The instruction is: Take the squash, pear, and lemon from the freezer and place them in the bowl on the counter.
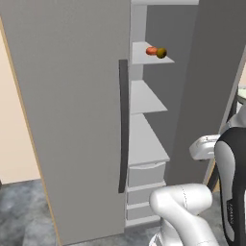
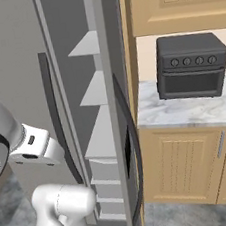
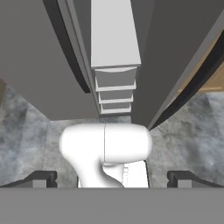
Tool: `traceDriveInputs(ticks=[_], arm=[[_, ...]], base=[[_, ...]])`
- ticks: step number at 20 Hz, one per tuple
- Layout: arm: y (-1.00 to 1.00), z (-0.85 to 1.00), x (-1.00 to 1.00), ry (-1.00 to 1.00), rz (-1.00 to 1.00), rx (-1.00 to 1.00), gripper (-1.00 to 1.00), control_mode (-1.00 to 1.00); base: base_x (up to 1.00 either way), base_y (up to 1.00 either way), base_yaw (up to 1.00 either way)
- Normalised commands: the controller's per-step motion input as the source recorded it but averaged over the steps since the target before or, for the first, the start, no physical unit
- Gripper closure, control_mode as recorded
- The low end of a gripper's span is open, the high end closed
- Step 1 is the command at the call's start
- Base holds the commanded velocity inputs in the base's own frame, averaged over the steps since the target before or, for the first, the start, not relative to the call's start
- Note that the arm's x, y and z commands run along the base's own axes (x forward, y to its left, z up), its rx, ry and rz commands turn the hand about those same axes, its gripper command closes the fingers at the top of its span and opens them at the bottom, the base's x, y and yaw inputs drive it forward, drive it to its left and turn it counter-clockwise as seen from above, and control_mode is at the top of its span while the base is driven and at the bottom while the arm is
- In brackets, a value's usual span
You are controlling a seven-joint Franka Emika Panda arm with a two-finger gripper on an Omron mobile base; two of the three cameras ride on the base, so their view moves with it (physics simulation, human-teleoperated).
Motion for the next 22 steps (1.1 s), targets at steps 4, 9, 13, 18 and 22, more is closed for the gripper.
traceDriveInputs(ticks=[4,9,13,18,22], arm=[[0.00,0.00,0.00,0.00,0.00,0.00,-1.00,1.00],[0.00,0.00,0.00,0.00,0.00,0.00,-1.00,1.00],[0.00,0.00,0.00,0.00,0.00,0.00,-1.00,1.00],[0.00,0.00,0.00,0.00,0.00,0.00,-1.00,1.00],[0.00,0.00,0.00,0.00,0.00,0.00,-1.00,1.00]], base=[[0.50,-0.08,0.00],[0.46,-0.16,0.00],[0.33,-0.24,0.00],[0.47,-0.05,0.00],[0.18,0.23,0.00]])
